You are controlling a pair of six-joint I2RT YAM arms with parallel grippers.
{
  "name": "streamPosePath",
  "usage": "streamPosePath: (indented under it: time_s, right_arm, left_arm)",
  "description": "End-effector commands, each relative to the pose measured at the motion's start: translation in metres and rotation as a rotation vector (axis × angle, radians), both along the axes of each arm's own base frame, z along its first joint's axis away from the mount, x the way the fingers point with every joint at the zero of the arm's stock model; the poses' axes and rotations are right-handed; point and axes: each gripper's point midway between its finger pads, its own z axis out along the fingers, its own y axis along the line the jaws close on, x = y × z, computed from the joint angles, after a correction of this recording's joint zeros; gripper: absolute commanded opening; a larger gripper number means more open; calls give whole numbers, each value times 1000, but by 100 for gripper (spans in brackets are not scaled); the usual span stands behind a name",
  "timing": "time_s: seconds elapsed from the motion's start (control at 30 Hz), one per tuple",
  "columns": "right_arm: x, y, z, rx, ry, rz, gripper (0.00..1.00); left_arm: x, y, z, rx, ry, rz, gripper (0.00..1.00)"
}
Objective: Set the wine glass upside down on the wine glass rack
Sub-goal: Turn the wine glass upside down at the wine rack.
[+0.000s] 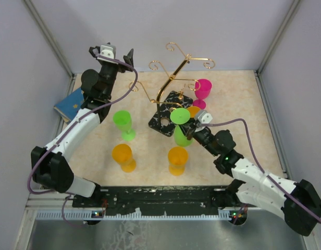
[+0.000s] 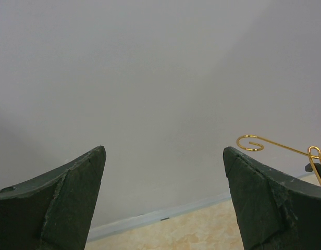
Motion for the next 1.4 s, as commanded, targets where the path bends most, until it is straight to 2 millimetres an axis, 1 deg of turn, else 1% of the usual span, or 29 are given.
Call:
streamPosePath:
  time_s: [0.0,0.13,0.47,0.8,0.93,1.1,1.17,1.37]
  right_arm:
    - [3,-2,21,72,-84,-39,3]
    - [5,1,23,87,-93,-49,1]
    - [3,12,27,103,-114,-39,0]
    - [12,21,35,150,-129,-78,0]
    - [16,21,37,166,-139,-120,0]
    - [24,22,32,171,-154,-191,0]
    - [27,21,31,176,-163,-215,0]
    - [34,13,36,214,-194,-286,0]
  left_arm:
    - [-9,5,20,-9,-52,0,99]
    - [-9,4,20,-7,-52,-3,99]
    - [-12,5,22,4,-62,0,99]
    - [-19,8,26,16,-80,4,99]
    - [-20,8,26,18,-84,4,99]
    - [-21,9,24,19,-88,8,99]
    - [-21,10,24,22,-91,11,99]
    - [-24,12,26,25,-103,20,99]
